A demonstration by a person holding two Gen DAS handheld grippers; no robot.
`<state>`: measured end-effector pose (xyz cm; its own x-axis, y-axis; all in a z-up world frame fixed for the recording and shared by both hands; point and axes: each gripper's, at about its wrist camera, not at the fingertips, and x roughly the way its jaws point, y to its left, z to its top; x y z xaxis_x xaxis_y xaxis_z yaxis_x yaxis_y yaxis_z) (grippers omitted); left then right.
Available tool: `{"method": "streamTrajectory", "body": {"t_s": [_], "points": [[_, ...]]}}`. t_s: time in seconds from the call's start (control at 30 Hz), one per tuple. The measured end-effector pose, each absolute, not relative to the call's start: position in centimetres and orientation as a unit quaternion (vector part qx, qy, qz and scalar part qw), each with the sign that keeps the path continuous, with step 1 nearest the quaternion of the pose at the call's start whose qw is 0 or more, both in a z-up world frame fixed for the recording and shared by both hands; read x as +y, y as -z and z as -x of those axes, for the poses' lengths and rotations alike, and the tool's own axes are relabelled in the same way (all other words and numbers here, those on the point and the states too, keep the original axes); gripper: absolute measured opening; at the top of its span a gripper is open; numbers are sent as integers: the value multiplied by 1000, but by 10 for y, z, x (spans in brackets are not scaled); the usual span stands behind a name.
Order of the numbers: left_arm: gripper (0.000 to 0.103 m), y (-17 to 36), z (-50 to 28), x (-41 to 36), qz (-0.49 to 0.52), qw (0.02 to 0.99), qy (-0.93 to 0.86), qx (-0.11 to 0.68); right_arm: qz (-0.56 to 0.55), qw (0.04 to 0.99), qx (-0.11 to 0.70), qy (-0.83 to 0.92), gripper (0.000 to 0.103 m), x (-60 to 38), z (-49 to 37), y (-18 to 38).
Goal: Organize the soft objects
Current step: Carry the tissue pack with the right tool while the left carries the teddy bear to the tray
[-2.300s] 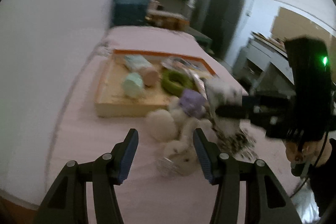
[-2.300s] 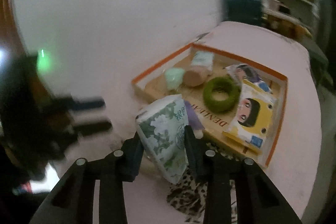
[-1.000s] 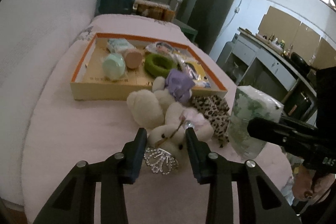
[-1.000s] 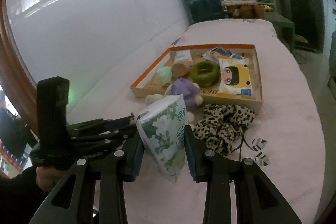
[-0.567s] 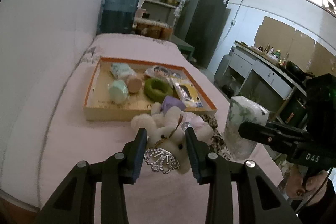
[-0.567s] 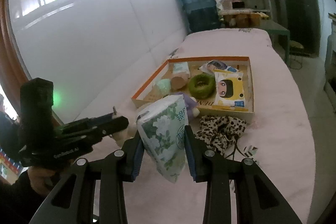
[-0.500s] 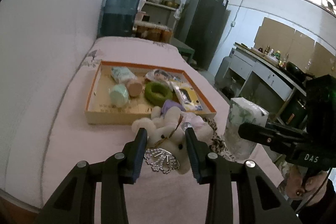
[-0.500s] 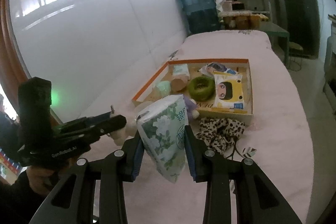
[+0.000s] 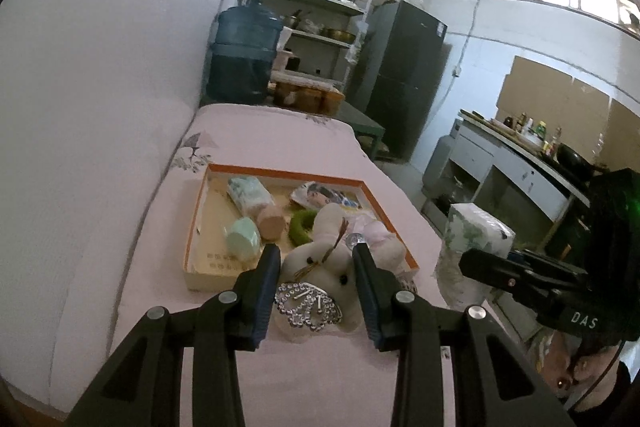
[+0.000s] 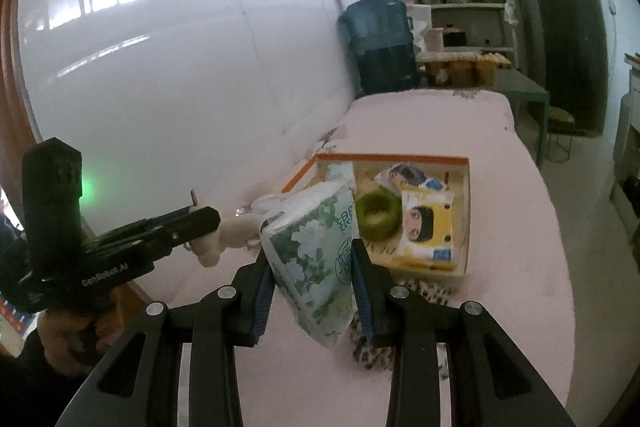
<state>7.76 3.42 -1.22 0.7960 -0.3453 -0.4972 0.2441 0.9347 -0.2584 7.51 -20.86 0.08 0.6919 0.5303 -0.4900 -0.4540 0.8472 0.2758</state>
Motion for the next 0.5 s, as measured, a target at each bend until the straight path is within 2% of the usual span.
{"method": "streamTrajectory", "body": {"t_s": [0.5], "points": [[38,-7,-125,35,104,952,120,260,-55,925,257,-275,36,-203,-122,-32]]}}
